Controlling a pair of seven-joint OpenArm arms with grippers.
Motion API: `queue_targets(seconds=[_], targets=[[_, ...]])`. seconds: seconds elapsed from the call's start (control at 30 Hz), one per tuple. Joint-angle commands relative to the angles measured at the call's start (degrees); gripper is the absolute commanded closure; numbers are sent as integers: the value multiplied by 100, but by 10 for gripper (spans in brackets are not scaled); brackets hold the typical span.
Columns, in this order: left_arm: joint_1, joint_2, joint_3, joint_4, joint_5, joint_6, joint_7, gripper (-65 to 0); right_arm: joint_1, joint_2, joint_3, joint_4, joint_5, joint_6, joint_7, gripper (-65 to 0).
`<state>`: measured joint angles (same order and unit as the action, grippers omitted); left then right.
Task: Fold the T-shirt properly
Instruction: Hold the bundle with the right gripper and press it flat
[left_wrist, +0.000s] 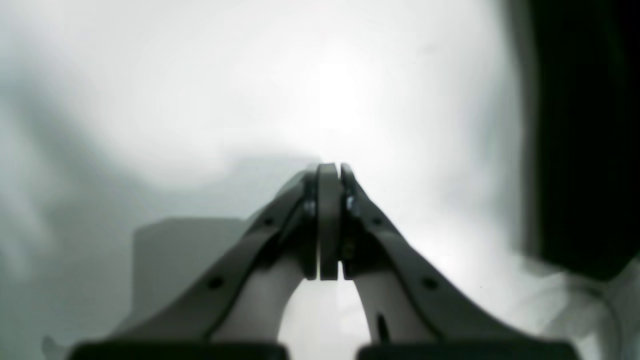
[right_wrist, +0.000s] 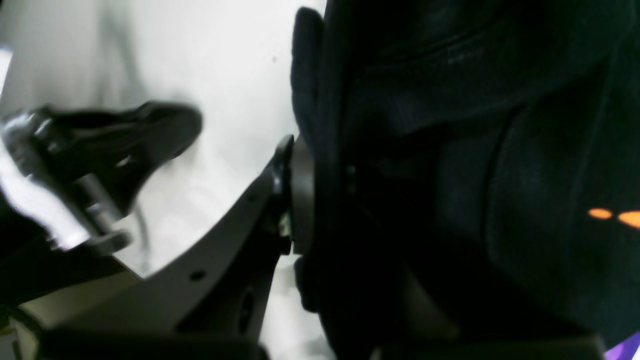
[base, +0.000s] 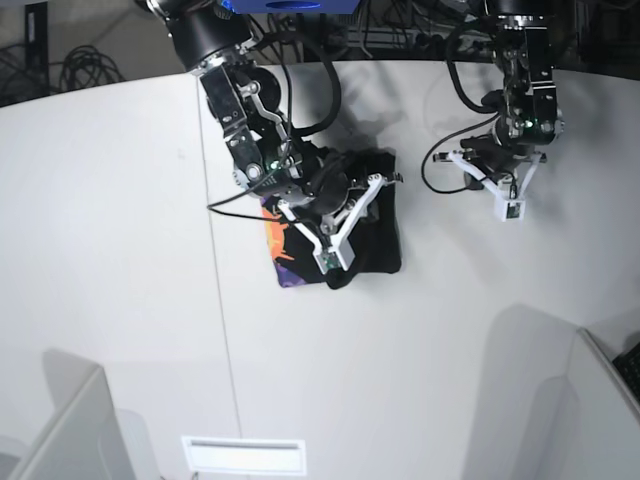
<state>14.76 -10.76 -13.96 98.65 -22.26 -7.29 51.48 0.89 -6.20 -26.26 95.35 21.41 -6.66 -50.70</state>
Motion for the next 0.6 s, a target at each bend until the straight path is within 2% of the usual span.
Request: queue_targets(seconds=[0.0, 0.1, 0.2, 0.57], targets=[[5, -62, -174, 188, -2, 4, 16, 0, 109, -79, -16, 69, 70, 28, 107, 0], [66, -62, -525, 284, -2, -5, 280, 0, 197, -79, -16, -150, 70, 28, 248, 0], [181, -62, -745, 284, -2, -5, 315, 0, 206, -79, -16, -230, 70, 28, 397, 0], [321, -62, -842, 276, 6, -5, 307, 0, 285, -79, -16, -318, 70, 28, 424, 0]])
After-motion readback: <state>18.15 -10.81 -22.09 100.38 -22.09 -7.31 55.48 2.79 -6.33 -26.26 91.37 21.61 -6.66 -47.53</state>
